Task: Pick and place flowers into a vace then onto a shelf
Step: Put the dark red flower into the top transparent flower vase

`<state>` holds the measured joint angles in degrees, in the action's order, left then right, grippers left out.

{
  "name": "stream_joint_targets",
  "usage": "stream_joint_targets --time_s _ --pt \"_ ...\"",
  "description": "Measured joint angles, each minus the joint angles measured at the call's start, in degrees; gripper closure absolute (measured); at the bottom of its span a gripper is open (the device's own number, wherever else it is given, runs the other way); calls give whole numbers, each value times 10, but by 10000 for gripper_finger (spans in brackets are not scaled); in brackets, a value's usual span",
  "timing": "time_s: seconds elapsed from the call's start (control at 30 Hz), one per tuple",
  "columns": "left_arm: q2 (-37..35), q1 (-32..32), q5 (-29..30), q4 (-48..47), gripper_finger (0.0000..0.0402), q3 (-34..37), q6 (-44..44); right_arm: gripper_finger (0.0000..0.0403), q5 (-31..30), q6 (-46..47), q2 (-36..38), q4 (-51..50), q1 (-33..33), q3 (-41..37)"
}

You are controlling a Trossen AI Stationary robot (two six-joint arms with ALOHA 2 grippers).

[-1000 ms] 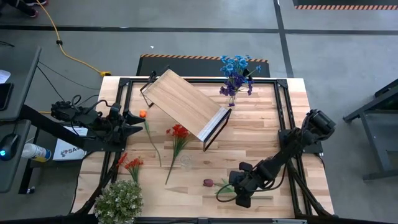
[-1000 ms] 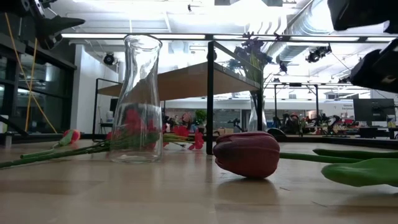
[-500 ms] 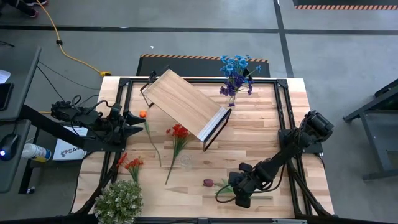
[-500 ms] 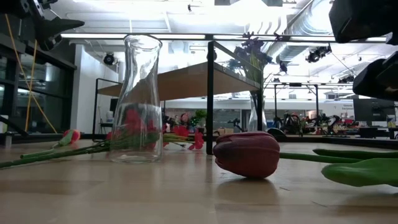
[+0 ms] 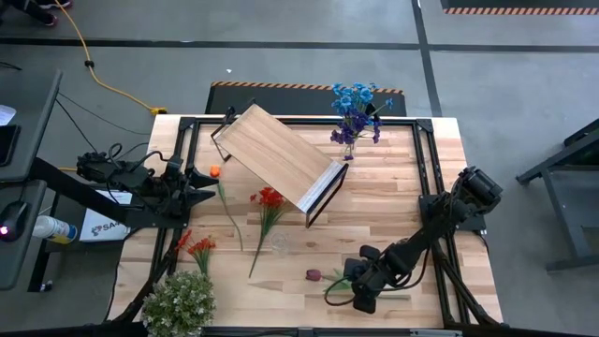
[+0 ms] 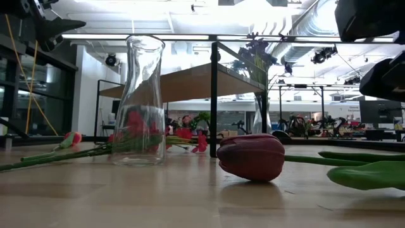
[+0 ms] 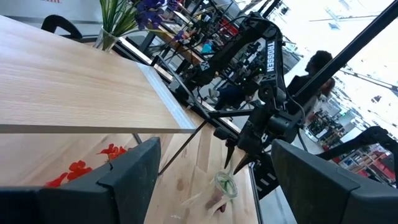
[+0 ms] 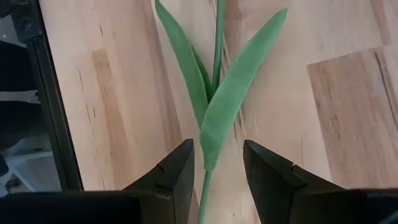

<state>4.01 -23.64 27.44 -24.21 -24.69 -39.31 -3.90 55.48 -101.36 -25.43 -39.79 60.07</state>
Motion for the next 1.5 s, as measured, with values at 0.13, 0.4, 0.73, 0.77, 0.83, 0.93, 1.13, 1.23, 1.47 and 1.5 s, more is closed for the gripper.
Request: stream_joint_targets --time_s 0.13,0.4,0.73,0.77,0.83,0.93,1.13,1.23,1.47,1.5 --pt "0 0 0 0 64 0 0 274 4 6 0 0 -1 0" --pt "0 0 0 0 64 0 0 274 6 15 0 0 -12 0" --pt "0 0 0 0 64 0 0 274 10 23 -36 3 -15 0" --pt "0 0 0 0 64 0 0 274 10 28 -42 6 -15 0" --pt "0 0 0 0 64 0 0 274 8 38 -50 9 -15 3" --pt "0 0 0 0 64 0 0 274 -7 51 -52 7 -15 2" --pt "0 0 0 0 64 0 0 278 -33 62 -50 2 -15 1" --pt "0 0 0 0 64 0 0 297 -36 62 -51 -2 -15 1" --pt "0 0 0 0 64 0 0 386 -36 76 -51 -11 -15 1" --pt "0 0 0 0 64 0 0 392 -35 77 -51 -11 -15 1"
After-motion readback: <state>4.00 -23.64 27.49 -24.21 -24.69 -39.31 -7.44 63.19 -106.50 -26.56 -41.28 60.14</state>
